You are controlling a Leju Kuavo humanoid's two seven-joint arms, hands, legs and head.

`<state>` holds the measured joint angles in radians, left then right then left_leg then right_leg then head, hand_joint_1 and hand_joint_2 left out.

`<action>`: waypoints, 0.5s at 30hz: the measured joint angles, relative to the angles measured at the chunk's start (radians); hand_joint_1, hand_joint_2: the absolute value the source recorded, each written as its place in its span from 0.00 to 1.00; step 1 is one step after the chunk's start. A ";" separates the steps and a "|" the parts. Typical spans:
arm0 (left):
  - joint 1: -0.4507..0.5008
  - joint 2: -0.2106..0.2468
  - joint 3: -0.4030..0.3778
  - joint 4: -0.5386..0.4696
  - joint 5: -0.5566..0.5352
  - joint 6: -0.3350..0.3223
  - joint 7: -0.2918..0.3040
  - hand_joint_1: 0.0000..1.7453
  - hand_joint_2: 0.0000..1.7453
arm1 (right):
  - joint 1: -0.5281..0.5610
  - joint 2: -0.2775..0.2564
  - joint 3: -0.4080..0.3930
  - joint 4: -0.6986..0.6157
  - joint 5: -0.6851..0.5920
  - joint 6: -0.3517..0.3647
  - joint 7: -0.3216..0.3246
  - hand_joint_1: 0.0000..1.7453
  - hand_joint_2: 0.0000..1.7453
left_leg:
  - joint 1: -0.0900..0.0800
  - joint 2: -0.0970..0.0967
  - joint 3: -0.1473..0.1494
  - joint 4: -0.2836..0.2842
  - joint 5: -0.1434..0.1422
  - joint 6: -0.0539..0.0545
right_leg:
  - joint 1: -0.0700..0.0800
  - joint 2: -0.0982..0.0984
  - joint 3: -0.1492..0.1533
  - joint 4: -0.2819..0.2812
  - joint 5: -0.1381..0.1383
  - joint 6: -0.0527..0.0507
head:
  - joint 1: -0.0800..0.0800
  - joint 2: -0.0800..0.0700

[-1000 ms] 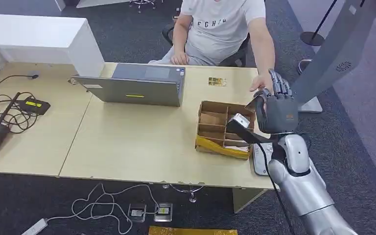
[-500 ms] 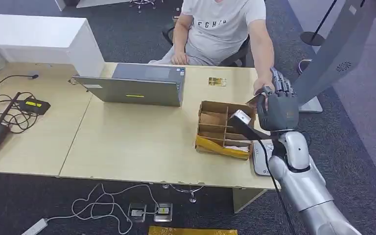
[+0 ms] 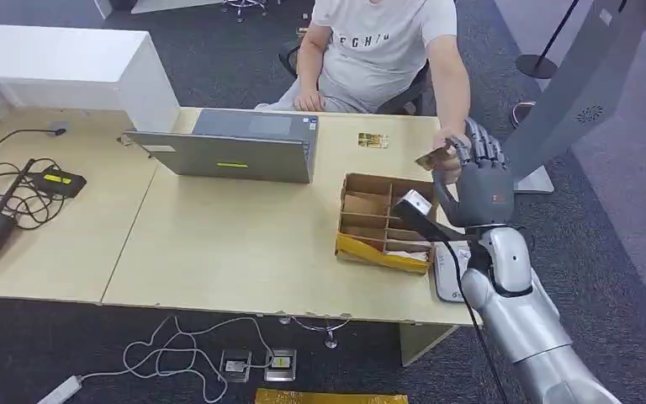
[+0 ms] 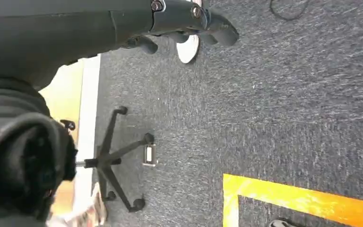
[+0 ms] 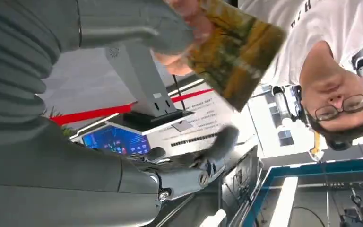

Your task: Pass the card to the sensor for recognition and then transmit it.

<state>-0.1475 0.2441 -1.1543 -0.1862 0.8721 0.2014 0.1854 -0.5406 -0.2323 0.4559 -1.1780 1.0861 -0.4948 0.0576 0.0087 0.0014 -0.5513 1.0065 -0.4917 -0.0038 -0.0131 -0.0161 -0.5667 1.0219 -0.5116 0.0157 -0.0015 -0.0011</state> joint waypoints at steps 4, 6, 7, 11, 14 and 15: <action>0.000 0.000 -0.001 0.000 0.003 0.002 0.001 0.00 0.00 | -0.006 0.000 0.000 0.010 0.000 -0.018 -0.008 0.00 1.00 | 0.000 0.000 0.000 0.000 0.000 0.000 | 0.000 0.000 0.000 0.000 0.000 0.000 | 0.000 0.000; 0.000 0.000 -0.002 0.000 0.005 0.003 0.001 0.00 0.00 | -0.011 0.001 0.000 0.015 -0.004 -0.021 -0.011 0.00 1.00 | 0.000 0.000 0.000 0.000 0.000 0.000 | 0.000 0.000 0.000 0.000 0.000 0.000 | 0.000 0.000; 0.000 0.000 -0.003 0.000 0.006 0.003 0.002 0.00 0.00 | -0.016 0.002 0.001 0.018 -0.008 -0.021 -0.013 0.00 1.00 | 0.000 0.000 0.000 0.000 0.000 0.000 | 0.000 0.000 0.000 0.000 0.000 0.000 | 0.000 0.000; 0.000 0.000 -0.004 0.000 0.011 0.005 0.001 0.00 0.00 | -0.023 0.004 0.000 0.024 -0.019 -0.021 -0.016 0.00 1.00 | 0.000 0.000 0.000 0.000 0.000 0.000 | 0.000 0.000 0.000 0.000 0.000 0.000 | 0.000 0.000; 0.000 0.000 -0.005 0.000 0.011 0.005 0.001 0.00 0.00 | -0.025 0.005 0.000 0.030 -0.021 -0.020 -0.017 0.00 1.00 | 0.000 0.000 0.000 0.000 0.000 0.000 | 0.000 0.000 0.000 0.000 0.000 0.000 | 0.000 0.000; 0.000 0.000 -0.006 0.000 0.011 0.005 0.001 0.00 0.00 | -0.028 0.005 0.000 0.032 -0.021 -0.020 -0.018 0.00 1.00 | 0.000 0.000 0.000 0.000 0.000 0.000 | 0.000 0.000 0.000 0.000 0.000 0.000 | 0.000 0.000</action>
<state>-0.1476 0.2438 -1.1601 -0.1861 0.8831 0.2068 0.1865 -0.5686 -0.2274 0.4562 -1.1460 1.0655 -0.5150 0.0401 0.0087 0.0014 -0.5514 1.0065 -0.4917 -0.0038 -0.0131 -0.0161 -0.5668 1.0219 -0.5116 0.0157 -0.0015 -0.0011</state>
